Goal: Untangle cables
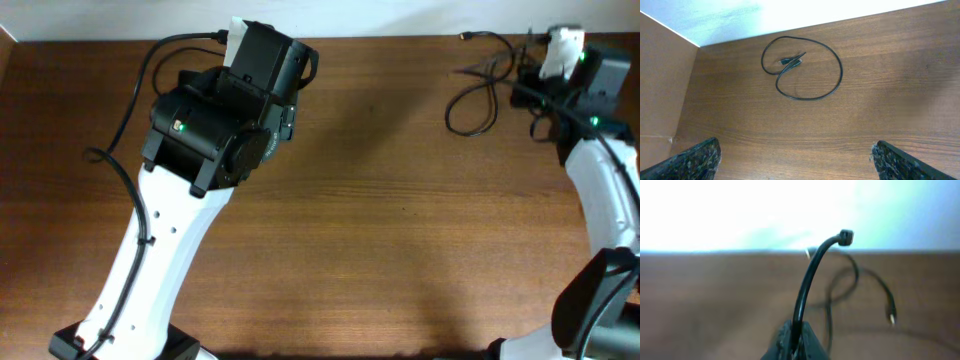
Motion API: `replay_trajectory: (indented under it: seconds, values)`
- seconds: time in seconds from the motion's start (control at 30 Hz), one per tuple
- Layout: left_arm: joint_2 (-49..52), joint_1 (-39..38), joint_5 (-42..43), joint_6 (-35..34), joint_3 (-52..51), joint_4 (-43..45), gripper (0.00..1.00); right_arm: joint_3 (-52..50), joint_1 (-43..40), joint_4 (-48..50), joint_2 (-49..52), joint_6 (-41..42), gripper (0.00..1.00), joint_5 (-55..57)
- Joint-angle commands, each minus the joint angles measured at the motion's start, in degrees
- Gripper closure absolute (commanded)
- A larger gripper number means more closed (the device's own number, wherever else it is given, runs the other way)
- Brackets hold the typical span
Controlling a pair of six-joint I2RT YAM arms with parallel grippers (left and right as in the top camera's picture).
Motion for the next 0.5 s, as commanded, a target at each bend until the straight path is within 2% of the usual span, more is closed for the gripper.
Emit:
replay_trajectory:
  seconds: [0.0, 0.13, 0.37, 0.47]
  values:
    - [-0.02, 0.11, 0.55, 0.63, -0.07, -0.26, 0.01, 11.17, 0.26, -4.04, -0.87, 9.51, 0.96, -1.01]
    - [-0.02, 0.11, 1.51, 0.66, -0.07, -0.59, 0.01, 14.58, -1.27, -5.97, -2.54, 23.3, 0.96, 4.0]
    - [-0.02, 0.11, 1.49, 0.66, -0.07, -1.09, 0.01, 14.56, -3.96, -7.82, -6.54, 33.29, 0.96, 4.48]
    - [-0.02, 0.11, 1.49, 0.66, -0.07, -1.09, 0.01, 14.56, -4.26, -7.89, -6.69, 33.38, 0.96, 3.61]
